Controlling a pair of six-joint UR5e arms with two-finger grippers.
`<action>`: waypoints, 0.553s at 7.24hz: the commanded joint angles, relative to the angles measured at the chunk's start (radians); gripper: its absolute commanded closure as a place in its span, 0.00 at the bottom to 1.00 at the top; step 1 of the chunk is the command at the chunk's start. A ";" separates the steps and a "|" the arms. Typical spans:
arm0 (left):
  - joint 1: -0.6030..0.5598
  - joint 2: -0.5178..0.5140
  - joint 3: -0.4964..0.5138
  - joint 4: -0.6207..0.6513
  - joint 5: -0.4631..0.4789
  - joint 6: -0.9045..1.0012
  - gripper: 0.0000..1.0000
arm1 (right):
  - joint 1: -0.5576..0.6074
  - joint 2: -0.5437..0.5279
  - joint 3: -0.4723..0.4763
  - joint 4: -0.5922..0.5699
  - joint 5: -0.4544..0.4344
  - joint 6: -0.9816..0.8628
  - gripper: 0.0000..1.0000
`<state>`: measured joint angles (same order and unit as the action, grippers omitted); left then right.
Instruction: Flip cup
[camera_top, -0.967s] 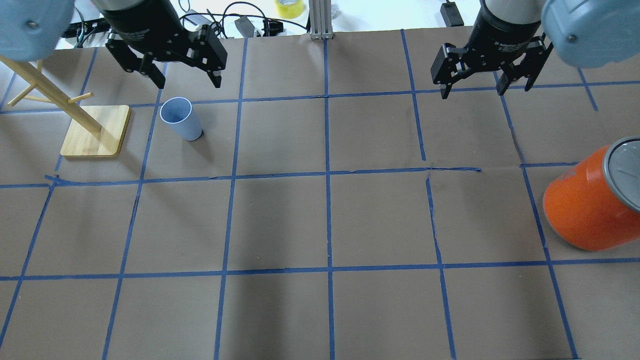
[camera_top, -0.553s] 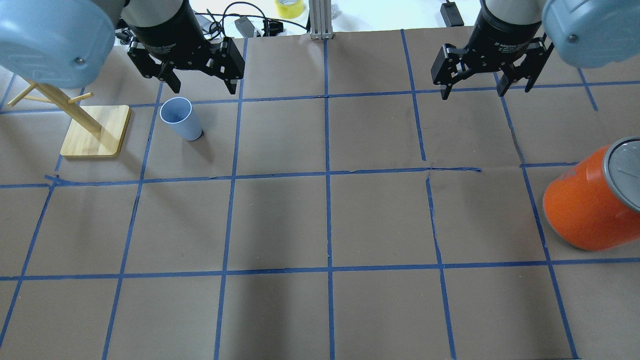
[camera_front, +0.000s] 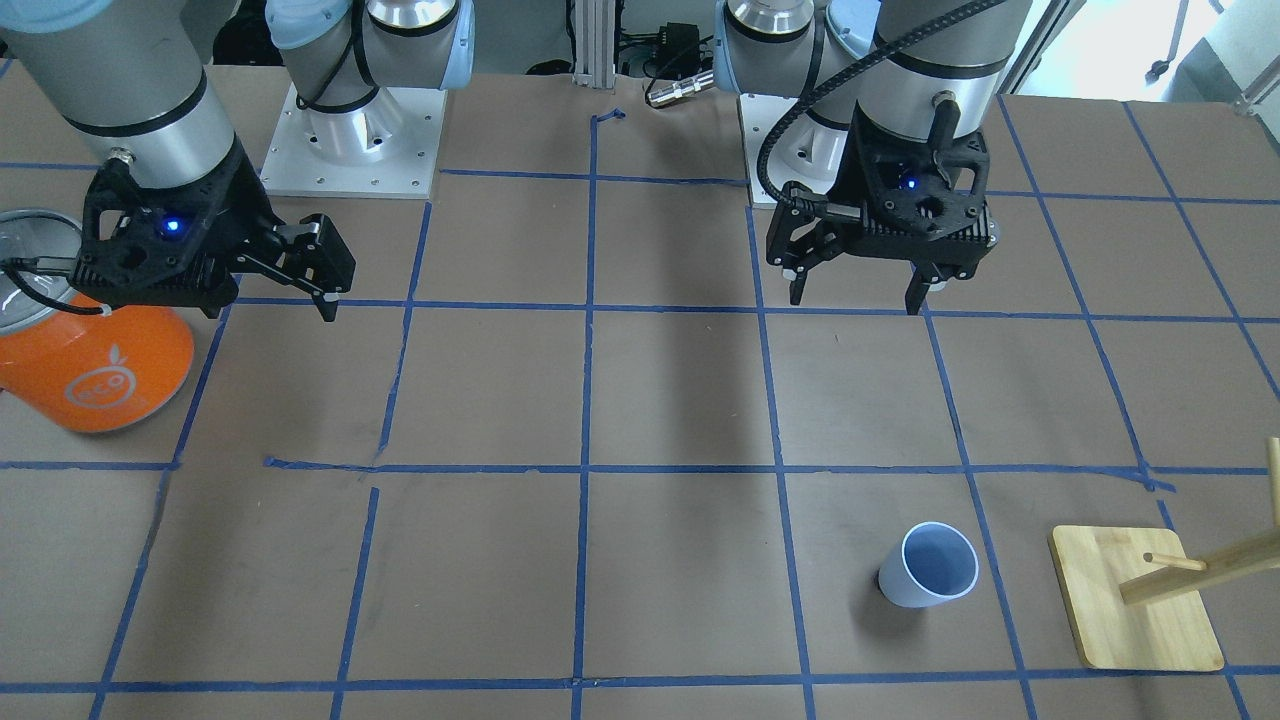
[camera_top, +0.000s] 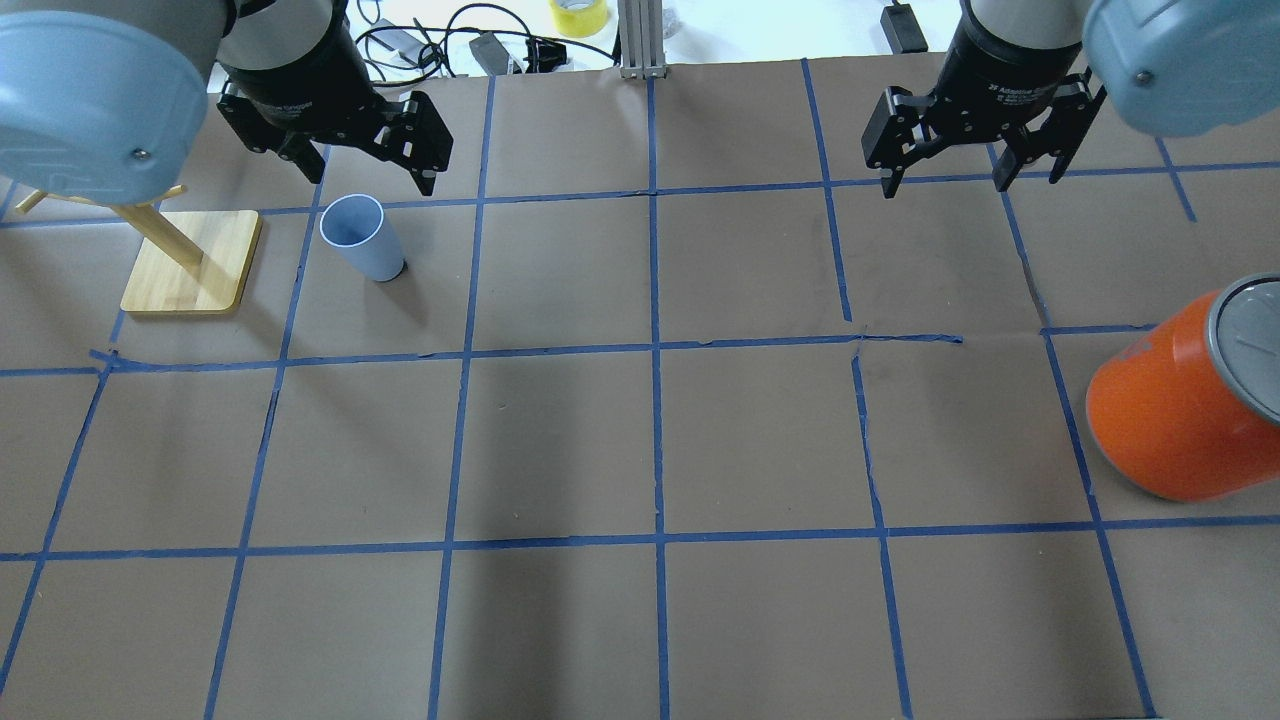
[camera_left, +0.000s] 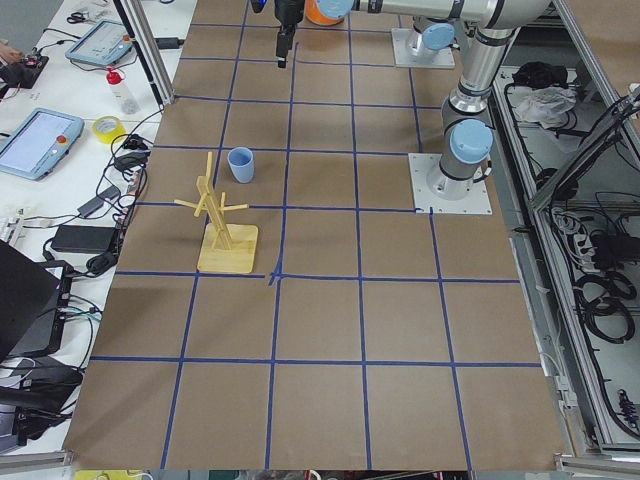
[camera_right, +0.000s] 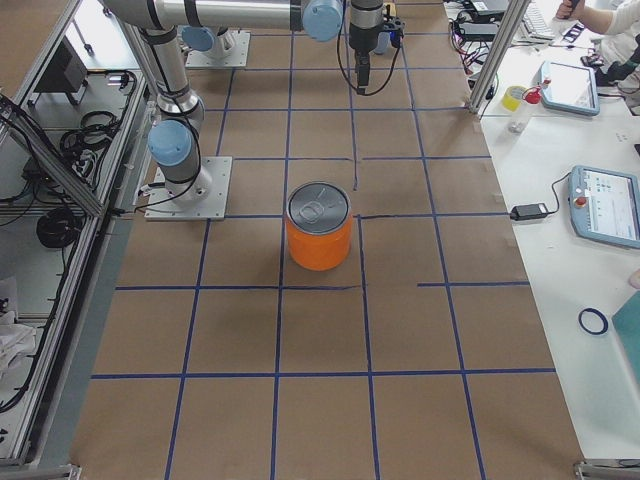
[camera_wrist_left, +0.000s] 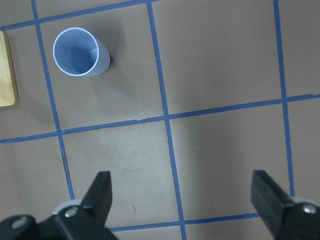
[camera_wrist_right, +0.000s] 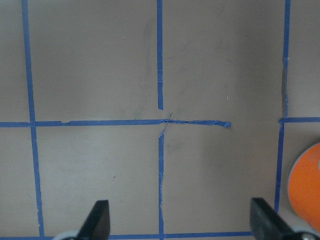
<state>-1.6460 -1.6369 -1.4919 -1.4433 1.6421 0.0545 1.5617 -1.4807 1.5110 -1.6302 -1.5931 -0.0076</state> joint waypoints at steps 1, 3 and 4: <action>0.017 0.002 -0.002 0.001 -0.002 -0.001 0.00 | 0.000 0.003 0.000 0.001 0.001 -0.009 0.00; 0.018 0.003 -0.005 0.001 -0.001 0.005 0.00 | 0.000 -0.001 0.000 0.001 0.001 -0.008 0.00; 0.018 0.003 -0.005 0.001 -0.002 0.005 0.00 | 0.000 0.000 0.000 0.001 0.001 -0.009 0.00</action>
<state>-1.6284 -1.6340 -1.4962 -1.4420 1.6406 0.0581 1.5610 -1.4806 1.5110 -1.6292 -1.5923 -0.0158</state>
